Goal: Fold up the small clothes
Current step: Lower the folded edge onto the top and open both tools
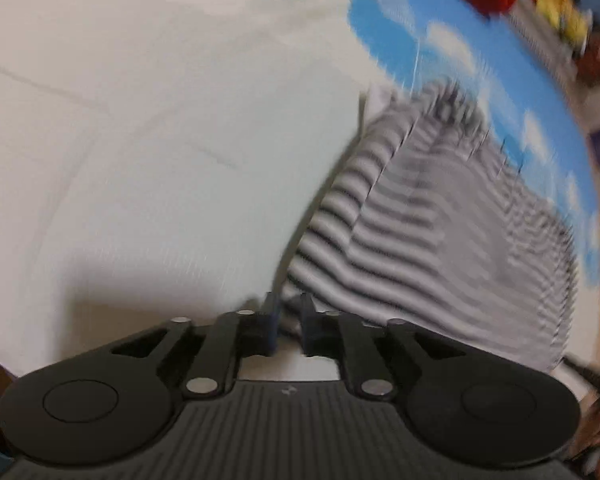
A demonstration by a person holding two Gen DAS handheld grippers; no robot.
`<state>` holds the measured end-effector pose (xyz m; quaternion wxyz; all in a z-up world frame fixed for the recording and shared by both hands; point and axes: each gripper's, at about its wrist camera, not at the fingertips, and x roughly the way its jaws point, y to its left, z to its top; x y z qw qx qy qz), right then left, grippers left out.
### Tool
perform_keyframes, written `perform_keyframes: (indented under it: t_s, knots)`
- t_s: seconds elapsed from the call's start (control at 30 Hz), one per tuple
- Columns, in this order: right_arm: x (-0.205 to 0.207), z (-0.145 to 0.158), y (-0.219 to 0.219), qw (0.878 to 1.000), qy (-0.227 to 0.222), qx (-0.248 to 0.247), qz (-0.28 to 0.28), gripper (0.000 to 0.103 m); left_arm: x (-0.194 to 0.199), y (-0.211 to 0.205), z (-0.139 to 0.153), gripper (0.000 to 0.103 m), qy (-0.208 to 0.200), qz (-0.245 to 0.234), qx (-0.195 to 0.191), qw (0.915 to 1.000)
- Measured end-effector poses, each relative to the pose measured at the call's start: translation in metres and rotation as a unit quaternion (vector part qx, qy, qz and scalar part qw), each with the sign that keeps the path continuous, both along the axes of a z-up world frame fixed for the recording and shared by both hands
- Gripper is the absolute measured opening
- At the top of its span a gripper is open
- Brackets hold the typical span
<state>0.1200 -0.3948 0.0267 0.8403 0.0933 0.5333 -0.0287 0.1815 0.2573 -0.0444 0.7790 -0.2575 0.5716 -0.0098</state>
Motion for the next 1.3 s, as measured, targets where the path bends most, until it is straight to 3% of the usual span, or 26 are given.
perform_keyframes:
  t_s: [0.1,0.2,0.37,0.47,0.53,0.57,0.7,0.87,0.9,0.97,1.0,1.17,1.3]
  knots:
    - [-0.002,0.012,0.005,0.998,-0.043,-0.050,0.008,0.022,0.002,0.006,0.005,0.028,-0.014,0.020,-0.025,0.9994]
    - [-0.002,0.023,0.015,0.995,-0.082,-0.043,0.029,0.022,-0.002,0.004,0.004,0.037,0.003,0.031,-0.040,0.9987]
    - [0.009,0.033,0.030,0.991,-0.115,-0.023,0.057,0.022,-0.016,-0.005,-0.007,0.038,0.030,0.050,-0.086,0.9946]
    - [0.017,0.032,0.033,0.993,-0.112,-0.013,0.048,0.023,-0.010,-0.017,-0.021,0.040,0.053,0.041,-0.081,0.9945]
    - [0.018,0.033,0.035,0.993,-0.111,-0.004,0.043,0.023,-0.009,-0.018,-0.026,0.053,0.065,0.053,-0.069,0.9942]
    - [0.018,0.033,0.036,0.993,-0.112,-0.002,0.042,0.023,-0.007,-0.018,-0.028,0.055,0.068,0.063,-0.061,0.9938]
    - [0.015,0.034,0.032,0.993,-0.114,-0.003,0.040,0.023,-0.003,-0.014,-0.038,0.056,0.082,0.097,-0.075,0.9890]
    - [0.009,0.035,0.013,0.993,-0.114,0.003,0.022,0.023,0.006,-0.019,-0.042,0.056,0.088,0.107,-0.052,0.9890]
    - [0.008,0.035,0.008,0.993,-0.114,0.005,0.016,0.023,0.008,-0.021,-0.041,0.054,0.085,0.109,-0.045,0.9894]
    - [0.005,0.036,0.000,0.993,-0.115,0.008,0.007,0.023,0.010,-0.025,-0.038,0.035,0.076,0.101,-0.036,0.9913]
    - [0.003,0.036,-0.003,0.993,-0.115,0.009,0.002,0.023,0.013,-0.030,-0.038,0.017,0.070,0.093,-0.039,0.9924]
    - [-0.004,0.037,-0.022,0.993,-0.116,0.010,-0.029,0.023,0.014,-0.048,-0.021,0.008,0.022,0.042,-0.002,0.9989]
    - [-0.006,0.038,-0.035,0.990,-0.120,0.021,-0.066,0.023,-0.002,-0.033,0.003,0.005,-0.040,0.048,-0.023,0.9978]
